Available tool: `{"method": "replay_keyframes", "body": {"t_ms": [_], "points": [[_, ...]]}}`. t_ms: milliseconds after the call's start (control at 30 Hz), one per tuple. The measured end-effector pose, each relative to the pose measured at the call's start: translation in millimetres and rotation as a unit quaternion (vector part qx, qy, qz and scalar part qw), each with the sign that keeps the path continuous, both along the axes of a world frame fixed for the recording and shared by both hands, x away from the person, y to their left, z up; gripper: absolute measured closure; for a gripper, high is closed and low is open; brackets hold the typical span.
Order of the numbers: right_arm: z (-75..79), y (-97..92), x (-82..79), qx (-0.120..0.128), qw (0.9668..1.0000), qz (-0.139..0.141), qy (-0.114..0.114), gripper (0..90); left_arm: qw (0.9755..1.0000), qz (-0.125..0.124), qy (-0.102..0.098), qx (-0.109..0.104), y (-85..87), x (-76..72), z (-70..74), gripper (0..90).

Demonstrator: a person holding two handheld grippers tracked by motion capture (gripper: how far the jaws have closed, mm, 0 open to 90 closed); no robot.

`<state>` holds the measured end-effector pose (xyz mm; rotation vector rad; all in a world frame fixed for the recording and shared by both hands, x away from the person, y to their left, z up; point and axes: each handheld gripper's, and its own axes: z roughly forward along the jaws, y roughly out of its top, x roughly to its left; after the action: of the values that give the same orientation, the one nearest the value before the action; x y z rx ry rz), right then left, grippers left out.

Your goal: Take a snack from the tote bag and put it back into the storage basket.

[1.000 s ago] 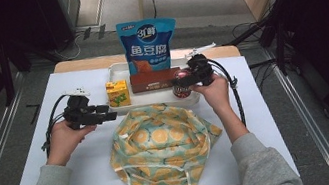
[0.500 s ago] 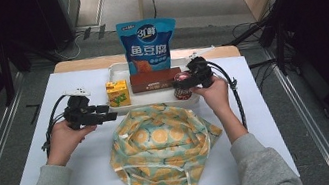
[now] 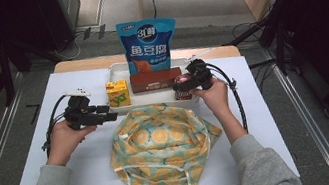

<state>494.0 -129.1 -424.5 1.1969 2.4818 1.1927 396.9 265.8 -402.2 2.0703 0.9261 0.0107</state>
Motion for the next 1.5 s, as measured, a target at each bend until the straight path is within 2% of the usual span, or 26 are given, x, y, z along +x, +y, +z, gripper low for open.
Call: {"method": "replay_keyframes", "body": {"t_ms": [367,1200,1367,1500], "points": [[-6.6,1.0,1.0,-0.01,0.9999,-0.002,0.007,25.3,1.0,-0.002,0.001,0.002,-0.7,0.1,-0.5,41.3],[-11.9,-3.8,-3.8,-0.001,1.0,0.003,-0.004,24.4,0.9999,-0.009,0.002,0.007,-3.7,-0.2,-1.9,40.7],[-12.5,-5.5,-3.4,0.007,1.0,0.004,0.003,23.6,0.9999,-0.009,0.002,0.007,-3.6,-0.2,-1.9,40.6],[-13.2,-3.6,-3.3,0.003,0.9999,0.01,0.006,21.5,0.9999,-0.009,0.002,0.008,-3.8,-0.3,-1.9,40.6]]}}
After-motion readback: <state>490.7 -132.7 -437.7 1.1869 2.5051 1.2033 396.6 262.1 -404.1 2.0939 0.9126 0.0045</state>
